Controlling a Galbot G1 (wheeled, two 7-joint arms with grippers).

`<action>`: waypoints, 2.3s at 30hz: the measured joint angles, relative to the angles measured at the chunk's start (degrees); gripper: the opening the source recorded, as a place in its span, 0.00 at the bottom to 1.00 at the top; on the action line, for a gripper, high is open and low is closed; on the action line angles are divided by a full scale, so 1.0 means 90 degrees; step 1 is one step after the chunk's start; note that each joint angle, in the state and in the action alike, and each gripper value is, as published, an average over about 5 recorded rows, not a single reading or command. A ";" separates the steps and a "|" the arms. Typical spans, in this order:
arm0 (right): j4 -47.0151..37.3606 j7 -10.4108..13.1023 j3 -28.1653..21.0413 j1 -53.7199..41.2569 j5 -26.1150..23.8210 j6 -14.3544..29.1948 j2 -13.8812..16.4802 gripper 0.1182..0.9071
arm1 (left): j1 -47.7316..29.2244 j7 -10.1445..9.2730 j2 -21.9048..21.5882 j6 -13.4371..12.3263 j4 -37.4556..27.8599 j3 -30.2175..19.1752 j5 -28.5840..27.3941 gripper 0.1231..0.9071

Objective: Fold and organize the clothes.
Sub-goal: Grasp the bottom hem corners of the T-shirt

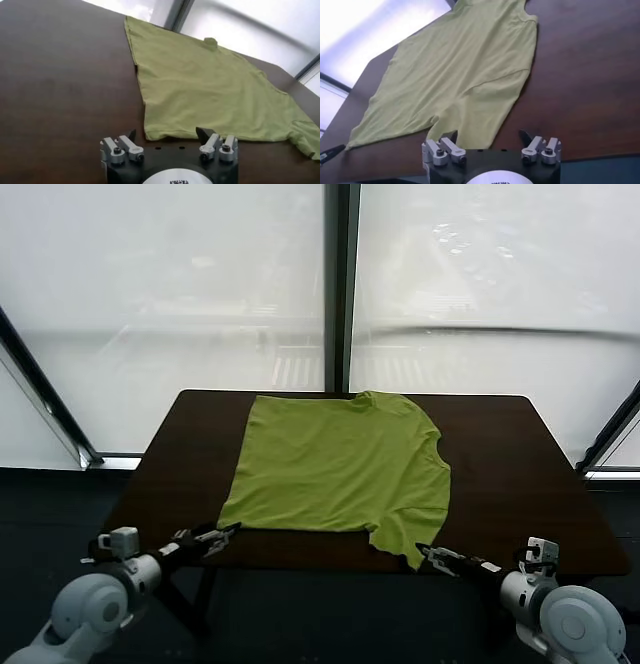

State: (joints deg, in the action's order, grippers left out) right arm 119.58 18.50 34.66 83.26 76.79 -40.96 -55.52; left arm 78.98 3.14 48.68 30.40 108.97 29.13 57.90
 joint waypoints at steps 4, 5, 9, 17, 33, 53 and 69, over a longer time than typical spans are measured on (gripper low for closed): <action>-0.0027 -0.0001 -0.0036 -0.0034 -0.0017 0.0008 -0.0039 0.59 | -0.0014 -0.0003 0.0015 -0.0009 -0.0022 -0.0010 -0.0004 1.00; -0.0036 -0.0001 -0.0052 -0.0041 -0.0027 0.0009 -0.0052 0.56 | -0.0017 -0.0005 0.0020 -0.0013 -0.0027 -0.0014 -0.0006 1.00; -0.0088 -0.0005 -0.0096 -0.0051 -0.0068 0.0020 -0.0090 0.47 | -0.0021 -0.0009 0.0030 -0.0028 -0.0038 -0.0024 -0.0012 1.00; -0.0181 -0.0020 -0.0105 -0.0052 -0.0095 0.0054 -0.0117 0.44 | 0.0004 -0.0012 0.0043 -0.0042 -0.0043 -0.0029 -0.0025 0.91; -0.0340 -0.0013 -0.0165 -0.0087 -0.0178 0.0078 -0.0229 0.14 | 0.0023 -0.0004 0.0110 -0.0036 -0.0056 -0.0043 -0.0035 0.63; 0.0018 -0.0034 0.0097 0.0325 -0.0019 0.0137 0.0051 0.03 | -0.0004 -0.0010 0.0176 -0.0054 -0.0128 -0.0063 -0.0047 0.05; 0.0832 0.0043 0.0579 0.1384 0.0158 0.0122 0.0519 0.03 | 0.0533 -0.0173 -0.0077 0.0002 0.0567 0.0279 -0.0023 0.03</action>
State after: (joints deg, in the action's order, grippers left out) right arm 127.07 18.88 39.86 95.72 78.21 -39.86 -50.85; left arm 83.77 1.59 47.99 30.42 114.07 31.64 57.69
